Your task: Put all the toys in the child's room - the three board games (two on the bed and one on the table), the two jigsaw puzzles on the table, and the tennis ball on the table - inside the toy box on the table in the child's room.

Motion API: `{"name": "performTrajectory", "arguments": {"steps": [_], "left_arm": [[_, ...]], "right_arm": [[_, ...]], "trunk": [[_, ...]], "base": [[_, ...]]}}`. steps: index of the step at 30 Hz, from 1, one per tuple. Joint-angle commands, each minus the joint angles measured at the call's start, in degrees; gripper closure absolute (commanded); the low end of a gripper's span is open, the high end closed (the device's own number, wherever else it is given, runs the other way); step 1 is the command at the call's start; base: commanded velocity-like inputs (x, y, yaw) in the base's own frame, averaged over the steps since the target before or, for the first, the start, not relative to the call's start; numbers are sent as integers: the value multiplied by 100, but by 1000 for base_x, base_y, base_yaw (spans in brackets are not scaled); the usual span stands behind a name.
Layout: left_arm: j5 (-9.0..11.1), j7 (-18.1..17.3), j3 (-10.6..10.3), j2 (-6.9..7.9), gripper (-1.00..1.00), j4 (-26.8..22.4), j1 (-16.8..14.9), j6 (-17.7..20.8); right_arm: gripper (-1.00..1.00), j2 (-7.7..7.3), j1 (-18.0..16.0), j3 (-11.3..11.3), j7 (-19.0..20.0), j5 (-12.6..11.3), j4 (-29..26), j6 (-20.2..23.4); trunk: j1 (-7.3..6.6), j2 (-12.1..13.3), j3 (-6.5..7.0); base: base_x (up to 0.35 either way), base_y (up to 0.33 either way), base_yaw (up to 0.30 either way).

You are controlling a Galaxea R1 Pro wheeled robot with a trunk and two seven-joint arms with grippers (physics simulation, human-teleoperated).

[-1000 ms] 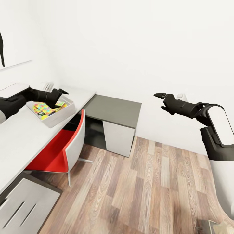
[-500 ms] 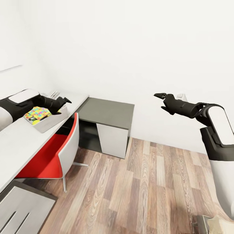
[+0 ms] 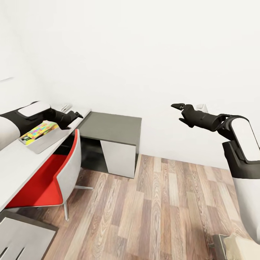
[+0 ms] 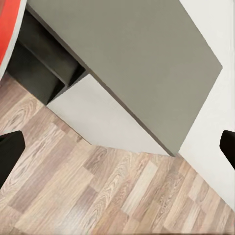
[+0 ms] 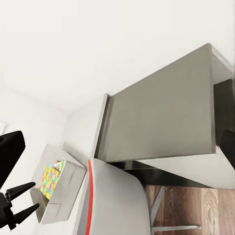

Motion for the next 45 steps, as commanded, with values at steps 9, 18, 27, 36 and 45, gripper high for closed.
{"name": "performTrajectory", "arguments": {"steps": [9, 18, 27, 36, 45], "left_arm": [[56, 36, -444, -137, -100, -14, -4, -14], [56, 36, -1274, -406, -100, -16, -2, -184], [56, 32, -1407, -446, -100, -14, -2, -251], [56, 21, -1418, -443, -100, -14, -2, -295], [56, 19, -1421, -443, -100, -18, -2, -359]], "right_arm": [[-100, -3, -8, 7, -60, -53, -5, -8], [-100, -2, -8, 7, -59, -53, -3, -8], [-100, -1, -8, 10, -53, -53, -3, -9], [-100, 4, -8, 15, -38, -53, -3, -8], [-100, 5, -8, 16, -34, -53, 0, -8]], "trunk": [[4, -11, 62], [4, -11, 136], [4, -11, 209], [4, -11, 261], [4, -11, 270]], "base": [[0, 0, -148], [0, 0, -148], [0, 0, -147], [0, 0, -72], [-124, 37, -12]]}}
